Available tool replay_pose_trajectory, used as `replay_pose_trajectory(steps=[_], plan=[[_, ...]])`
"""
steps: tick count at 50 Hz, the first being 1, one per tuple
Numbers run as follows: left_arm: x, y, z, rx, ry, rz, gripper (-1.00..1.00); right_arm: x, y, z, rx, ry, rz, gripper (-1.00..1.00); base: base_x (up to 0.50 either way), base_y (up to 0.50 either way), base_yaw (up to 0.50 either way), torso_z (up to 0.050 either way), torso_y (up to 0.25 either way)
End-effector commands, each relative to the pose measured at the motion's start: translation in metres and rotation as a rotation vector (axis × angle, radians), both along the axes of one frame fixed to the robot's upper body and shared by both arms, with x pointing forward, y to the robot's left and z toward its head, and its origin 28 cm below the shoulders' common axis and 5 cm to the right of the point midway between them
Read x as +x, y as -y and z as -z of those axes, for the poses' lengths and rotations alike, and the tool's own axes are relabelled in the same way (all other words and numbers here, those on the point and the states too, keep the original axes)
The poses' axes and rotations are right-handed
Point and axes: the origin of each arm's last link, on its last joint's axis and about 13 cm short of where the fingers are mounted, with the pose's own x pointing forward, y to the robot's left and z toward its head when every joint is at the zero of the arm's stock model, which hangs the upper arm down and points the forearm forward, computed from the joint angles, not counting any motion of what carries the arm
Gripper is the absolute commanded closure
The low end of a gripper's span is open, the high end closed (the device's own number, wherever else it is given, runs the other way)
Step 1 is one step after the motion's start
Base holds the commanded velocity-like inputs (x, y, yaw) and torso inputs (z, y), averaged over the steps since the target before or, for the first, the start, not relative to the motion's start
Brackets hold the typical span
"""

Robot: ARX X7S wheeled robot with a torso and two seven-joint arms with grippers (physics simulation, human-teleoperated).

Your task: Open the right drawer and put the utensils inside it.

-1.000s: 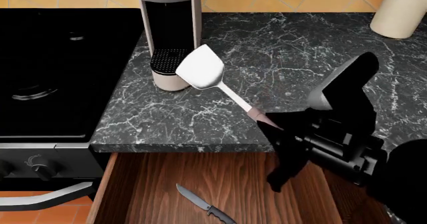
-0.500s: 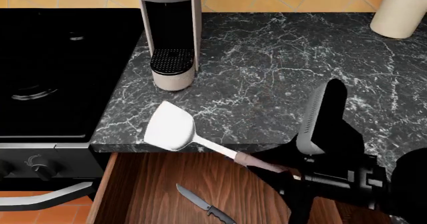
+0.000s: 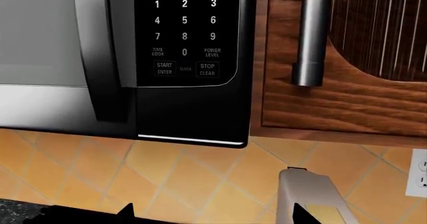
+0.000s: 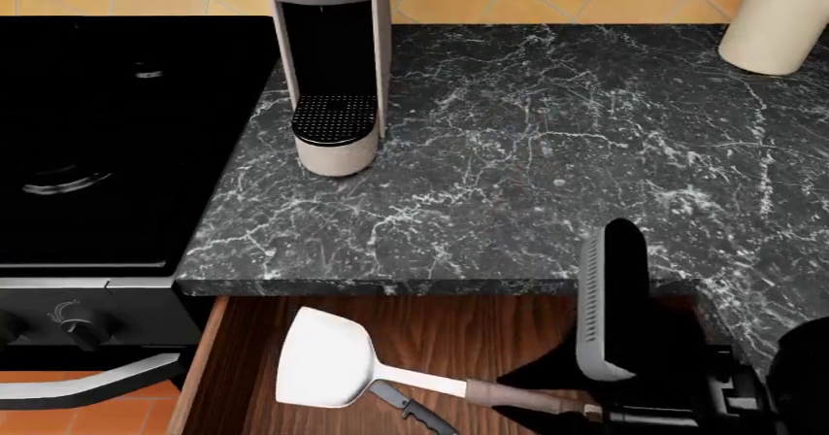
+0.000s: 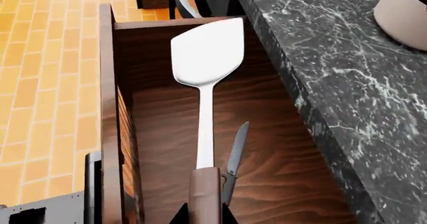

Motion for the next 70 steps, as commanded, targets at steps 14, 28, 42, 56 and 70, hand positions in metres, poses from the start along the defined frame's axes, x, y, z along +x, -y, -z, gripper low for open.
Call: replay_pose_trajectory(steps=[14, 28, 42, 56, 70], plan=[[0.0, 0.0, 0.0, -0.001, 0.0, 0.0, -1.0, 0.002, -0.001, 0.012, -0.044, -0.045, -0.041, 1.0, 0.0, 0.0, 0.0, 0.0, 0.0], [0.0, 0.0, 0.0, -0.001, 0.0, 0.0, -1.0, 0.002, -0.004, 0.017, -0.049, -0.055, -0.06, 1.0, 0.0, 0.0, 0.0, 0.0, 0.0], [0.0, 0.0, 0.0, -0.001, 0.0, 0.001, -1.0, 0.002, -0.004, 0.031, -0.047, -0.089, -0.06, 1.0, 0.0, 0.0, 0.0, 0.0, 0.0], [0.0, 0.0, 0.0, -0.001, 0.0, 0.002, -1.0, 0.003, -0.004, 0.033, -0.042, -0.087, -0.064, 1.0, 0.0, 0.0, 0.0, 0.0, 0.0], [0.0, 0.0, 0.0, -0.001, 0.001, 0.001, -1.0, 0.002, -0.004, 0.031, -0.039, -0.075, -0.068, 1.0, 0.0, 0.0, 0.0, 0.0, 0.0]])
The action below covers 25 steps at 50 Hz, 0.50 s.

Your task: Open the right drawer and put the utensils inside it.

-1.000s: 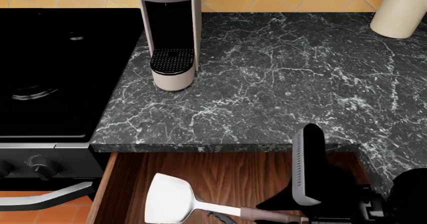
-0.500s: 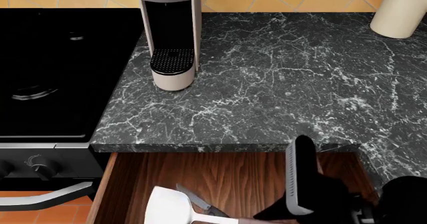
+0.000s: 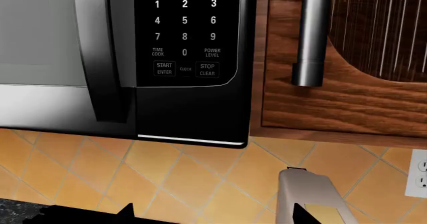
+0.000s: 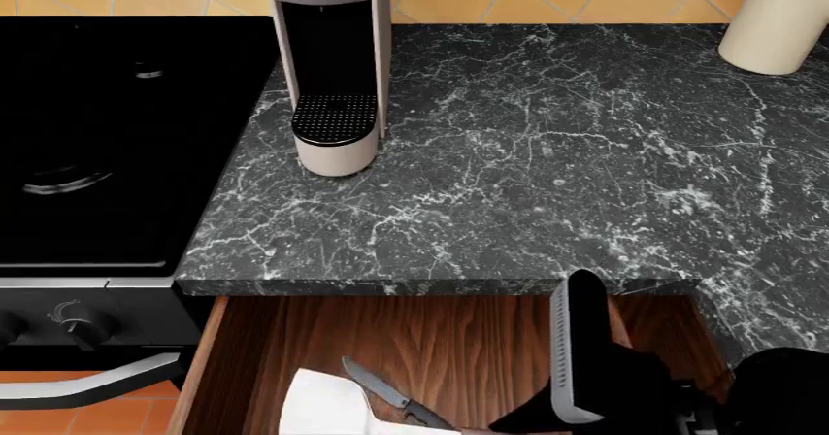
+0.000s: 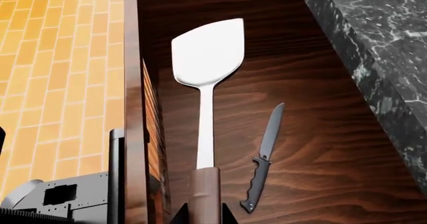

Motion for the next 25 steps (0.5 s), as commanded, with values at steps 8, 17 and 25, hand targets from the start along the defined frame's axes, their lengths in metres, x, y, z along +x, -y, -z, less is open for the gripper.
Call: replay_pose_trajectory(steps=[8, 17, 25], plan=[[0.0003, 0.0, 0.0003, 0.0, 0.0, 0.001, -1.0, -0.0007, -0.0005, -0.0002, 0.005, 0.008, -0.008, 1.0, 0.0, 0.0, 0.0, 0.0, 0.0], [-0.0002, 0.0003, 0.0, 0.0, -0.001, 0.002, -1.0, 0.0004, -0.0012, -0.0028, 0.009, 0.029, -0.002, -1.0, 0.0, 0.0, 0.0, 0.0, 0.0], [-0.0003, 0.0003, -0.0003, -0.001, -0.001, 0.002, -1.0, -0.001, -0.0015, -0.0023, -0.001, 0.03, -0.01, -1.0, 0.0, 0.0, 0.0, 0.0, 0.0]])
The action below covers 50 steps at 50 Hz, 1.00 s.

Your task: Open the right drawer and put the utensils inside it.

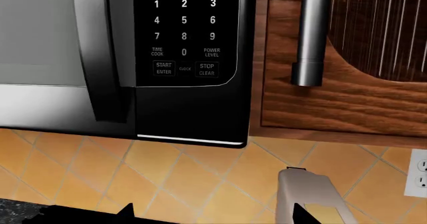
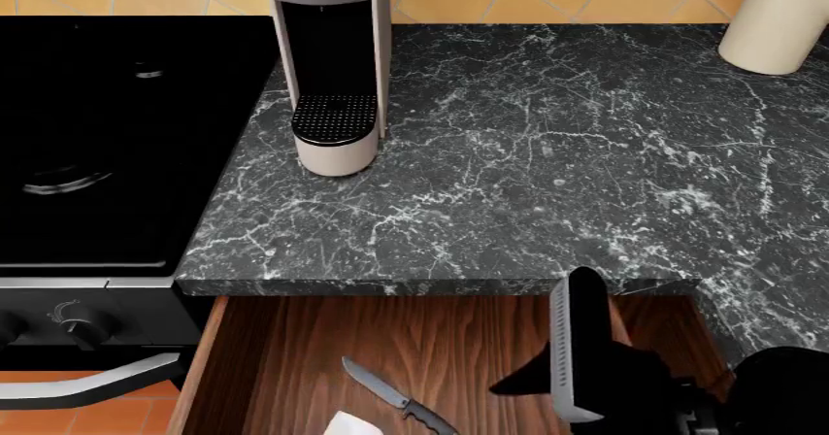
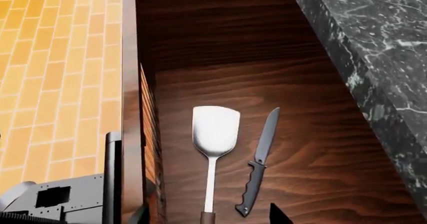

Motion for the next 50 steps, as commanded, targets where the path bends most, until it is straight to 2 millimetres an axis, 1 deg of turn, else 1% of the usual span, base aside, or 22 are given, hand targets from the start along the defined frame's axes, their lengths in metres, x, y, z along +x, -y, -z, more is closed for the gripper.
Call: replay_pose_trajectory(steps=[1, 13, 15, 16, 19, 28, 33, 34, 38, 39, 44, 46, 50], plan=[[0.0, 0.0, 0.0, -0.001, -0.001, 0.0, -1.0, -0.001, 0.0, 0.0, -0.006, 0.008, -0.005, -1.0, 0.0, 0.0, 0.0, 0.0, 0.0], [0.0, 0.001, 0.0, 0.0, -0.002, 0.001, -1.0, -0.003, -0.001, -0.003, 0.005, 0.025, -0.017, -1.0, 0.0, 0.0, 0.0, 0.0, 0.0], [0.0, 0.001, 0.0, 0.0, -0.001, 0.002, -1.0, -0.002, -0.002, -0.009, 0.047, 0.07, -0.008, -1.0, 0.0, 0.0, 0.0, 0.0, 0.0], [0.0, 0.001, 0.0, 0.0, -0.001, 0.002, -1.0, -0.002, -0.003, -0.017, 0.106, 0.094, -0.006, -1.0, 0.0, 0.0, 0.0, 0.0, 0.0], [0.0, 0.0, 0.0, -0.001, -0.001, 0.001, -1.0, -0.005, -0.005, -0.026, 0.155, 0.123, -0.01, -1.0, 0.0, 0.0, 0.0, 0.0, 0.0], [0.0, 0.0, 0.0, -0.002, 0.001, 0.001, -1.0, -0.011, -0.01, -0.047, 0.214, 0.205, -0.04, -1.0, 0.0, 0.0, 0.0, 0.0, 0.0], [0.0, 0.0, 0.0, -0.003, 0.001, 0.001, -1.0, -0.012, -0.011, -0.064, 0.281, 0.291, -0.018, -1.0, 0.0, 0.0, 0.0, 0.0, 0.0], [-0.001, 0.0, 0.0, -0.004, 0.002, 0.001, -1.0, -0.012, -0.011, -0.07, 0.304, 0.323, -0.008, -1.0, 0.0, 0.0, 0.0, 0.0, 0.0], [-0.001, 0.0, -0.001, -0.005, 0.004, 0.0, -1.0, -0.007, -0.011, -0.09, 0.427, 0.412, 0.087, -1.0, 0.0, 0.0, 0.0, 0.0, 0.0], [-0.001, 0.0, -0.001, -0.005, 0.004, 0.0, -1.0, -0.005, -0.01, -0.099, 0.495, 0.46, 0.134, -1.0, 0.0, 0.0, 0.0, 0.0, 0.0], [-0.001, -0.001, -0.002, -0.009, 0.007, 0.001, -1.0, -0.003, -0.006, -0.127, 0.685, 0.567, 0.251, -1.0, 0.0, 0.0, 0.0, 0.0, 0.0], [-0.002, -0.001, -0.002, -0.008, 0.012, 0.0, -1.0, -0.001, -0.005, -0.132, 0.699, 0.62, 0.303, -1.0, 0.0, 0.0, 0.0, 0.0, 0.0], [-0.002, -0.001, -0.003, -0.009, 0.02, -0.001, -1.0, 0.007, 0.002, -0.148, 0.784, 0.776, 0.546, -1.0, 0.0, 0.0, 0.0, 0.0, 0.0]])
